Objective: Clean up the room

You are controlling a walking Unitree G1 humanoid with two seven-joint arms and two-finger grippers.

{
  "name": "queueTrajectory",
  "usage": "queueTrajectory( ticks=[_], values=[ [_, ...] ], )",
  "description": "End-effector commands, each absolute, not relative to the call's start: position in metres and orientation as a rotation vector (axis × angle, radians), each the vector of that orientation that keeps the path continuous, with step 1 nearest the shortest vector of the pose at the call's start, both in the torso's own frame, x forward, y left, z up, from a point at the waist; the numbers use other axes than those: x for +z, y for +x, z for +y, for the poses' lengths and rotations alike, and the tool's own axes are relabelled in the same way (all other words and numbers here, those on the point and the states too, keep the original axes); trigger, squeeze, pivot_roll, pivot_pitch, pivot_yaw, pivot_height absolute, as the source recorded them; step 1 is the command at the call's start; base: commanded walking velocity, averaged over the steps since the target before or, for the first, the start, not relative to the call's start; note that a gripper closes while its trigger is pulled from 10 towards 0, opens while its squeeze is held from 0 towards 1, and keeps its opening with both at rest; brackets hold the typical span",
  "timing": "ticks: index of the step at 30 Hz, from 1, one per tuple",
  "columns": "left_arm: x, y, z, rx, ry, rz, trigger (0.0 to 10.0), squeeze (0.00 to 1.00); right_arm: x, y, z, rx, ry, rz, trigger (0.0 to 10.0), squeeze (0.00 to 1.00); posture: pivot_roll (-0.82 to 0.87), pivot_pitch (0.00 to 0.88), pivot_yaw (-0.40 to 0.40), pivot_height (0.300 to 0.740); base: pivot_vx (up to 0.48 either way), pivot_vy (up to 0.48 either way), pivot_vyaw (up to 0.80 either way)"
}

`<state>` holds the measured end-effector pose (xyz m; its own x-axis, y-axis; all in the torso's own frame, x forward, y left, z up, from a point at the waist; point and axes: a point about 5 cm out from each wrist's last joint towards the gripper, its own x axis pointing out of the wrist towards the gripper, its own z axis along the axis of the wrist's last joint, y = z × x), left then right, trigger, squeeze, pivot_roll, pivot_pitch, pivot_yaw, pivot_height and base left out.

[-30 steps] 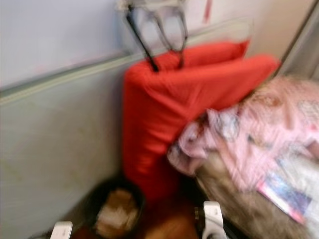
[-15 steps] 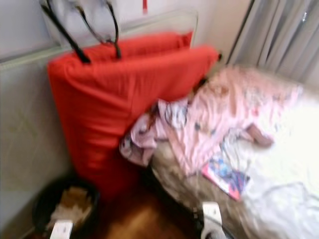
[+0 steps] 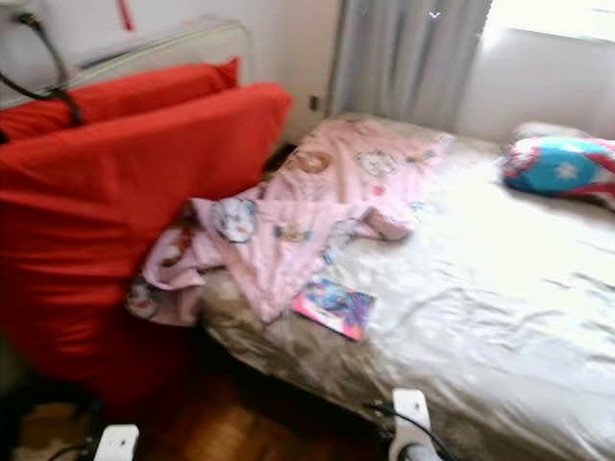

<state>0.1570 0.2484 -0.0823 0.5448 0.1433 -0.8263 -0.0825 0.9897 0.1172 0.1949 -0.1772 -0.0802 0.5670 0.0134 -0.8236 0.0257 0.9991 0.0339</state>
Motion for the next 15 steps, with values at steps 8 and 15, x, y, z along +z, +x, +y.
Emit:
queueTrajectory(
  ticks=[8, 15],
  values=[
    [-0.0724, 0.2018, 0.2034, 0.106, 0.004, 0.899, 10.0, 0.0, -0.0764, 0.1992, -0.1857, -0.17, 0.234, 0.89, 10.0, 0.0, -0.06, 0.0, -0.05, 0.74, 0.0, 0.0, -0.46],
    [-0.0726, 0.2014, 0.2036, 0.118, -0.001, 0.903, 10.0, 0.0, -0.0759, 0.2001, -0.1853, -0.149, 0.226, 0.89, 10.0, 0.0, -0.06, 0.0, -0.05, 0.74, 0.0, 0.0, 0.0]
  ],
)
